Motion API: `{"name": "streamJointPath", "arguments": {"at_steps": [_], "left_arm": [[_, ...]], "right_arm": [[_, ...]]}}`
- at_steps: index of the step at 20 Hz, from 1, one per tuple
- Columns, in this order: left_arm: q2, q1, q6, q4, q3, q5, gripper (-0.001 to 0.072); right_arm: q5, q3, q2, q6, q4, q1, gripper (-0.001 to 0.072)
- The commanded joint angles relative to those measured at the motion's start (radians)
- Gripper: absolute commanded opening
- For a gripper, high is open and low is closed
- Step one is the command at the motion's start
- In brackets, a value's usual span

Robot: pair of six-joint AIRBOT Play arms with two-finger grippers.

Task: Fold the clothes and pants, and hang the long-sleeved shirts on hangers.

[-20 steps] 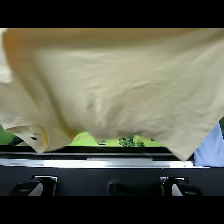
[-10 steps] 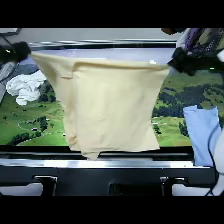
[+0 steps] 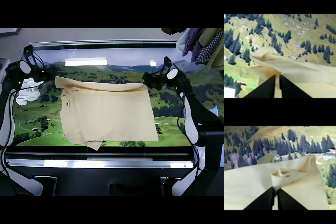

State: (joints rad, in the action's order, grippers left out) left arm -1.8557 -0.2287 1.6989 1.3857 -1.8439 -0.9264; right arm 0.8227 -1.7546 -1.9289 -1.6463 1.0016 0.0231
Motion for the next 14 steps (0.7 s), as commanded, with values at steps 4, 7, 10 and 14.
{"name": "streamJointPath", "arguments": {"at_steps": [4, 7, 10, 14], "left_arm": [[0.075, -0.031, -0.097, -0.006, -0.002, -0.228, 0.0434], [0.162, -0.074, -0.12, -0.006, 0.036, -0.377, 0.0434], [0.303, -0.113, -0.071, -0.006, 0.263, -0.391, 0.0434], [0.529, -0.119, -0.037, -0.006, 0.603, -0.331, 0.0434]], "right_arm": [[0.355, -0.027, 0.078, 0.129, -0.013, -0.095, 0.0307], [0.608, 0.008, 0.182, 0.327, -0.064, -0.241, 0.0313], [0.669, 0.196, 0.299, 0.374, -0.104, -0.383, 0.0326], [0.668, 0.578, 0.426, 0.413, -0.047, -0.462, 0.0473]]}}
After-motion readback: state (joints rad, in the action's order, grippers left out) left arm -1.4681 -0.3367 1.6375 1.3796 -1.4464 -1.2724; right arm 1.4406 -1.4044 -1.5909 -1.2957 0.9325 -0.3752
